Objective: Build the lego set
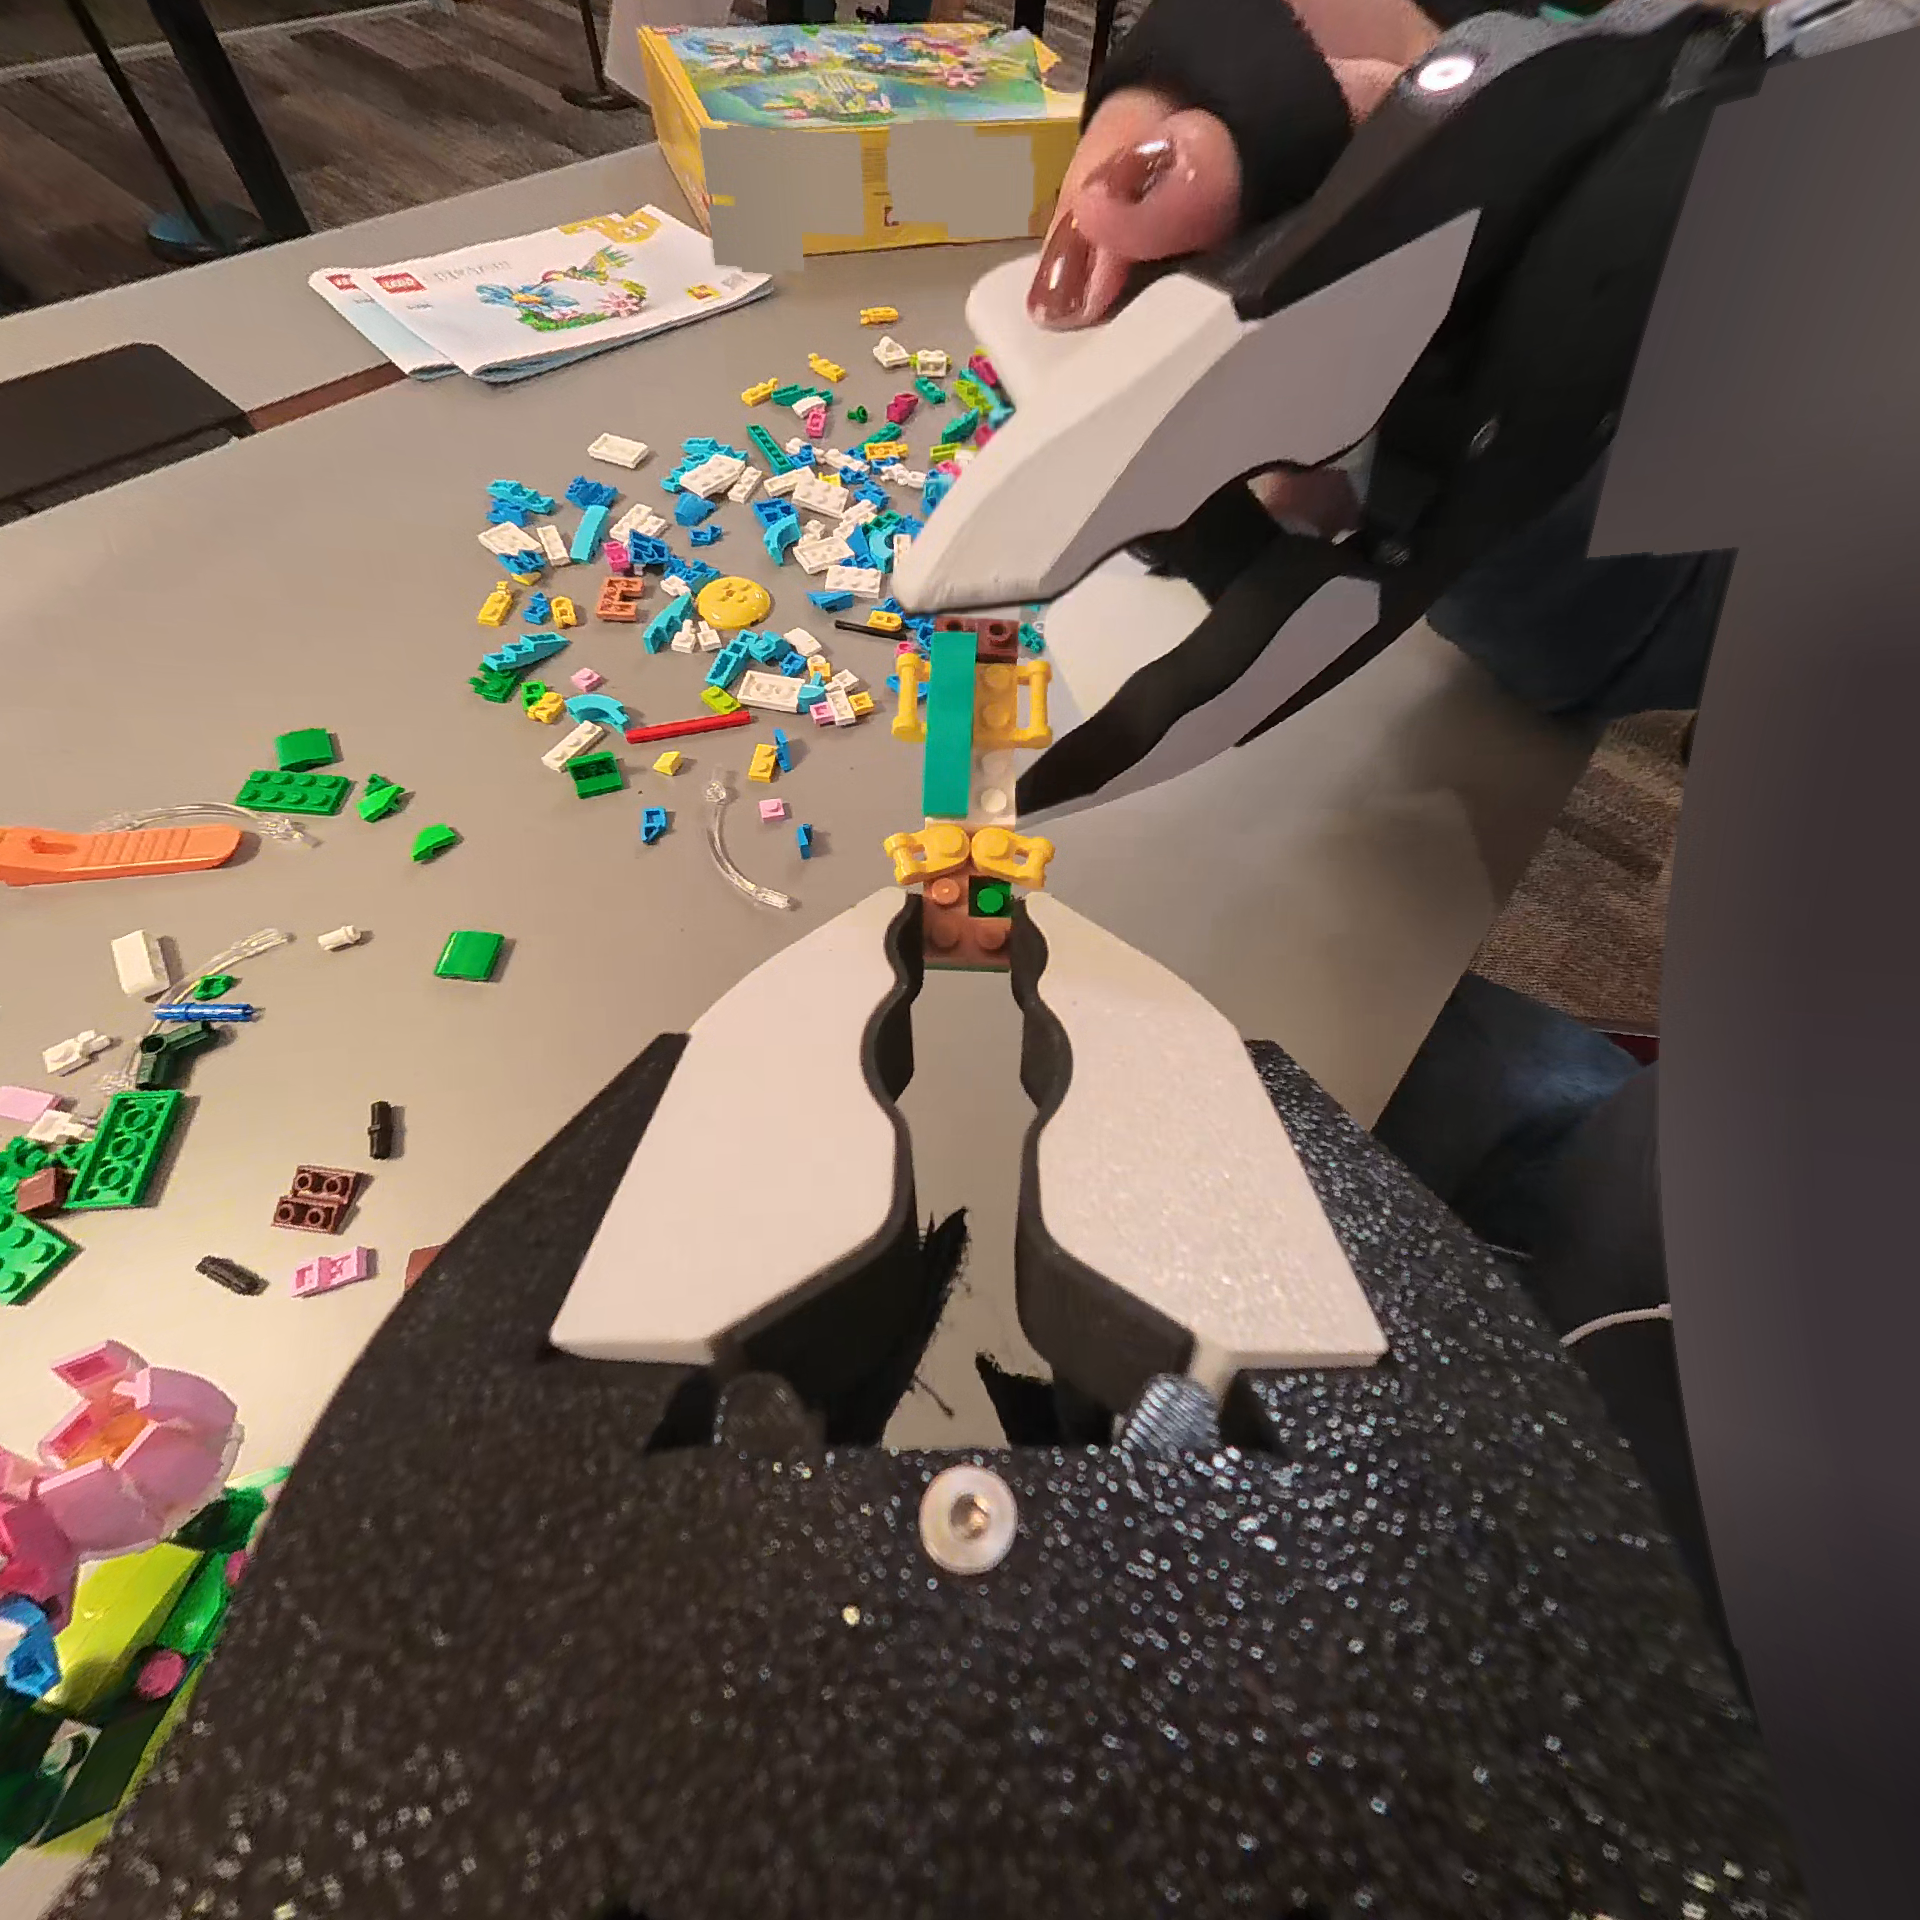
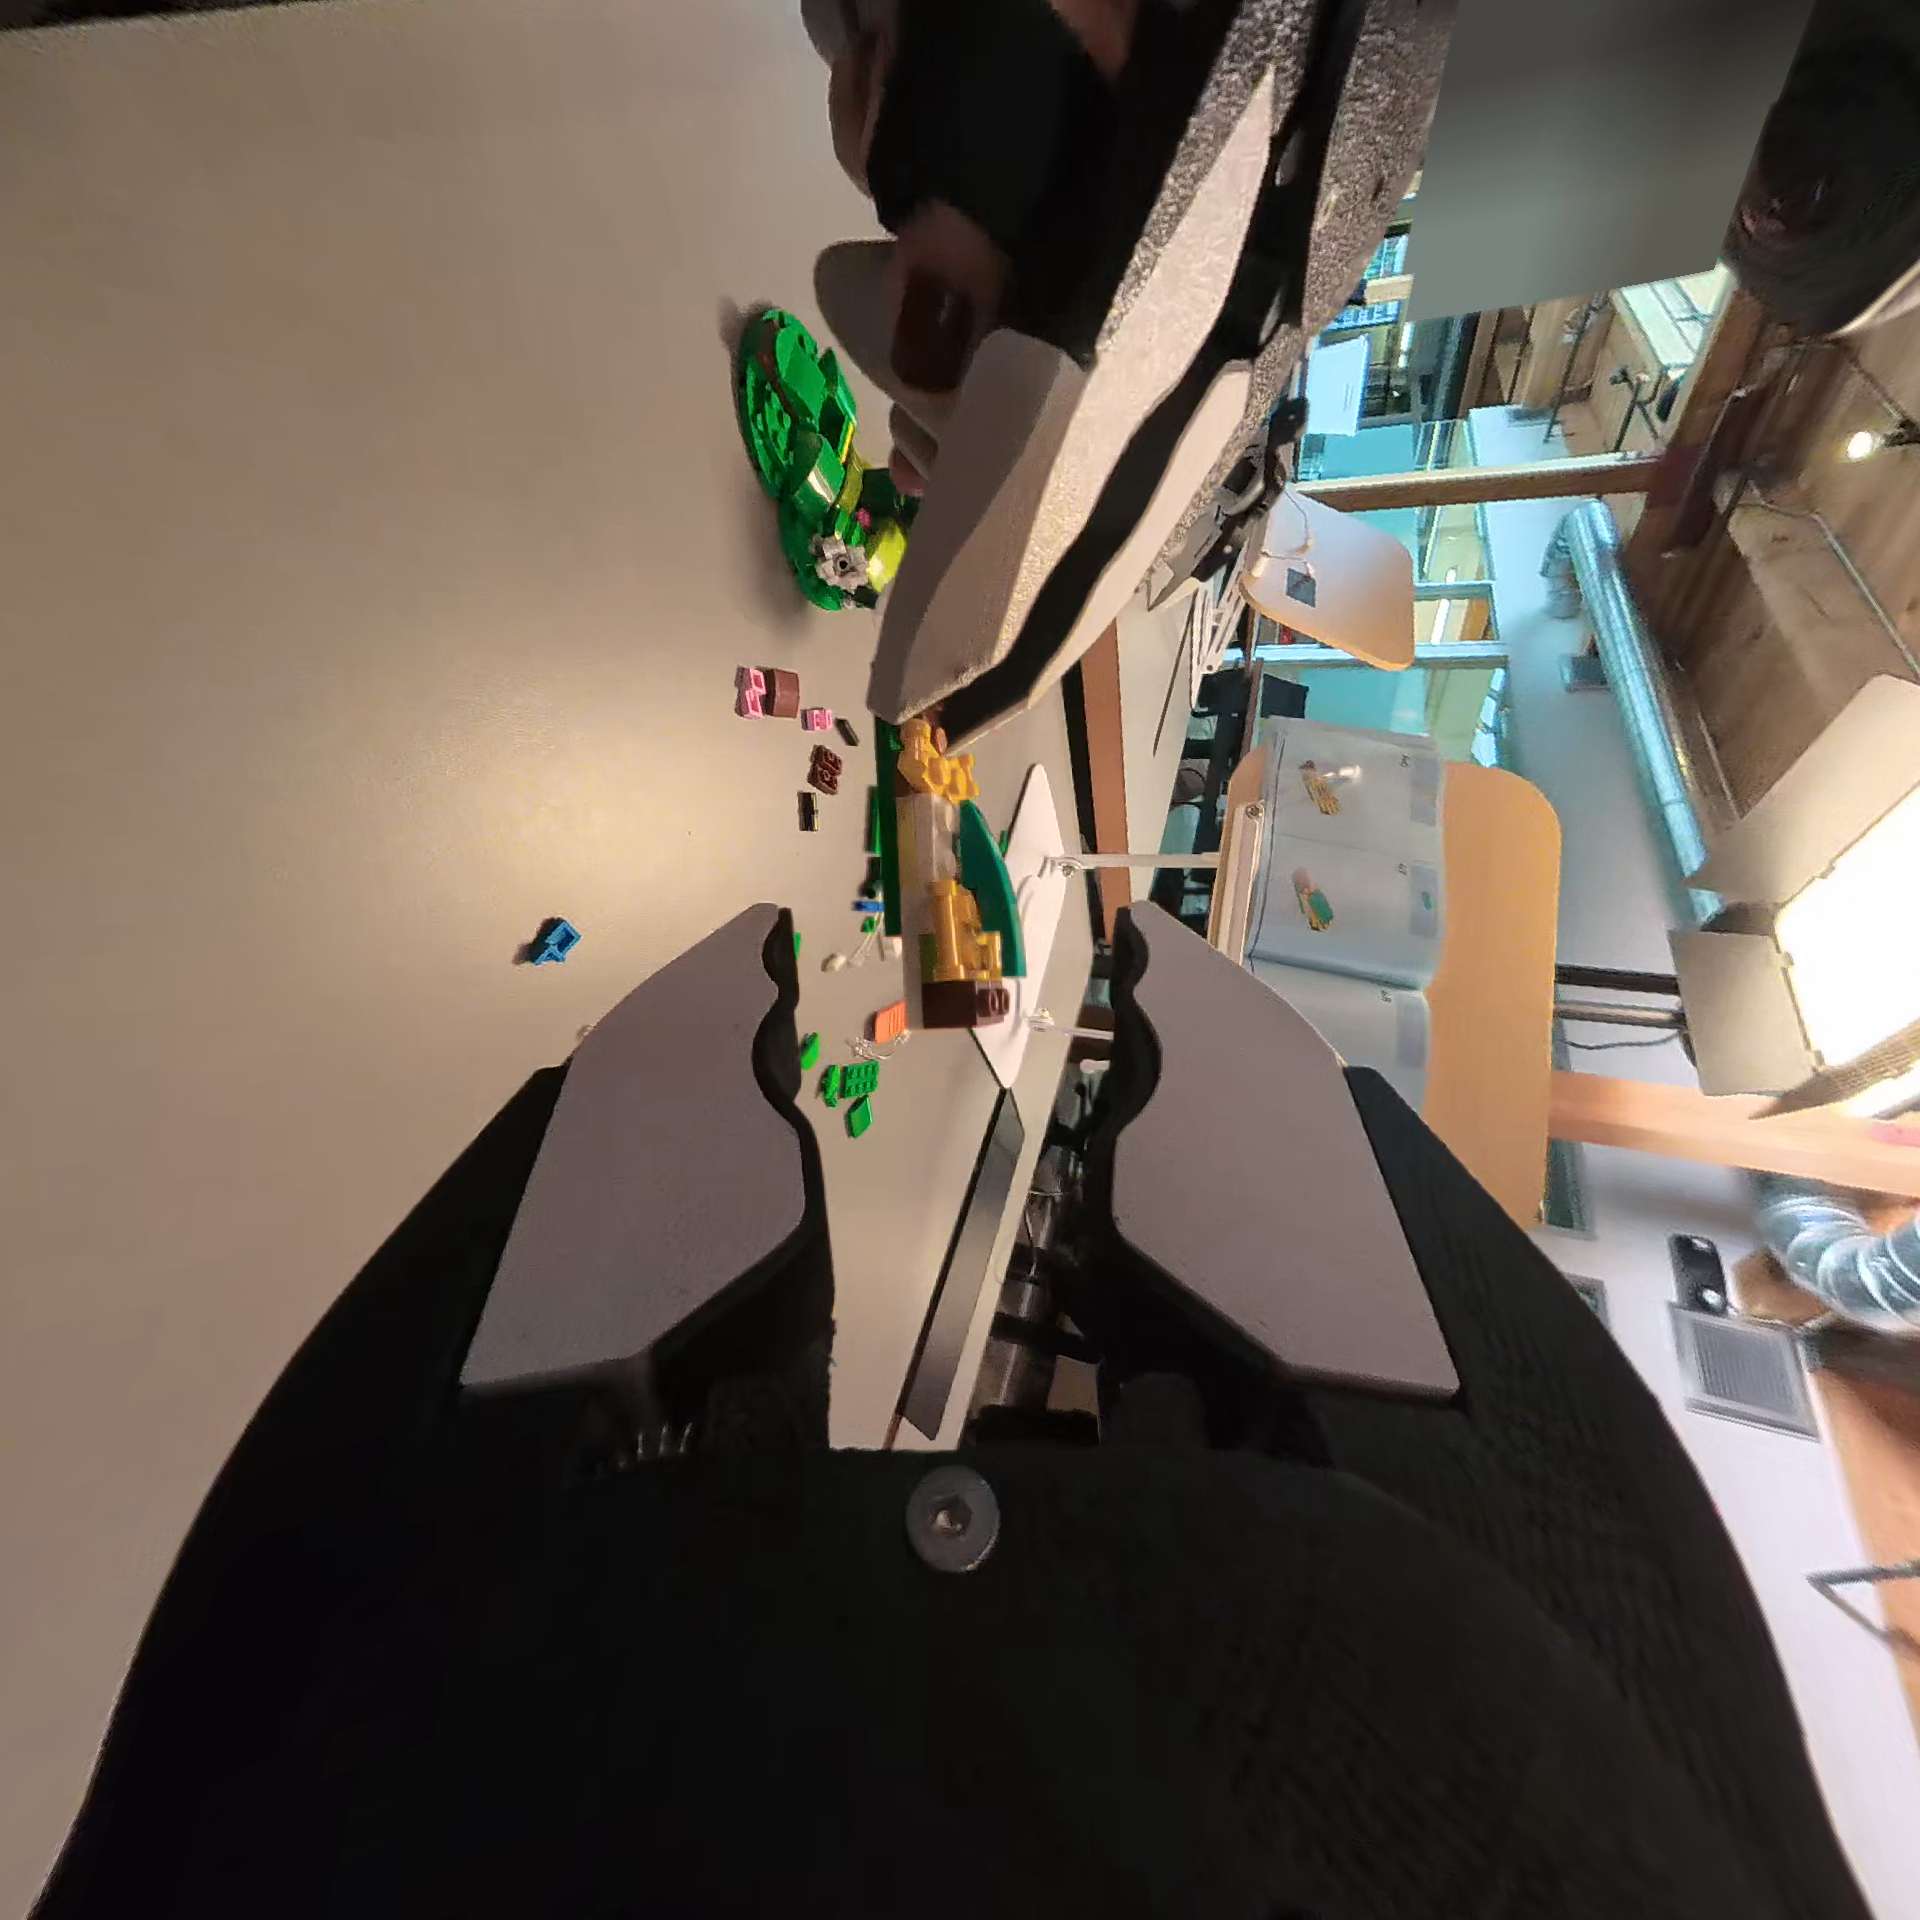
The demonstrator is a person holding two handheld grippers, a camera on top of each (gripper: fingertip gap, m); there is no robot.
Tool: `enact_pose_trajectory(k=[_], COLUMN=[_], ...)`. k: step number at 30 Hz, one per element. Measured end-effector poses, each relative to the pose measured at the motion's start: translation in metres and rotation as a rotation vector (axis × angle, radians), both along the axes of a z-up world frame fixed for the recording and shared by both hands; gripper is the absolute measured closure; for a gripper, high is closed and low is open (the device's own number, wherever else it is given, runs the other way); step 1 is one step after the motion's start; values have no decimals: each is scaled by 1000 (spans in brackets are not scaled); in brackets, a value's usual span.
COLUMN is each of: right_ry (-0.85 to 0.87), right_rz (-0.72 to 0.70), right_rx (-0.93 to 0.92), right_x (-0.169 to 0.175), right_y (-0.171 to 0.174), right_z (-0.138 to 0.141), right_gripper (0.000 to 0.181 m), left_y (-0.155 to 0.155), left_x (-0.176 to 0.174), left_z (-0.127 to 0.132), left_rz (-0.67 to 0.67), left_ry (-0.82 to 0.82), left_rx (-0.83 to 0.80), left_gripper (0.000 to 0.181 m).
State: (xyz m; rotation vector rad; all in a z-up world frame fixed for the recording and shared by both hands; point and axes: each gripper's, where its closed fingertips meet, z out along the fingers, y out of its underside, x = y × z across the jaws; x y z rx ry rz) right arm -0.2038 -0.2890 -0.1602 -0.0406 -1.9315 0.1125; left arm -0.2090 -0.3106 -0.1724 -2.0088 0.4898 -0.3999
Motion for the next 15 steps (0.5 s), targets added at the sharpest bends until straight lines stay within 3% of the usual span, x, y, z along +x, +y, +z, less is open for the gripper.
enact_pose_trajectory(k=[15], right_ry=[33], right_rz=[14], right_rx=[-32], right_x=[3], right_y=[3], right_z=[11], right_gripper=[131], left_y=[-1], left_x=[-5], left_z=[3], left_rz=[13], left_ry=[-3], left_rx=[9], left_gripper=[166])
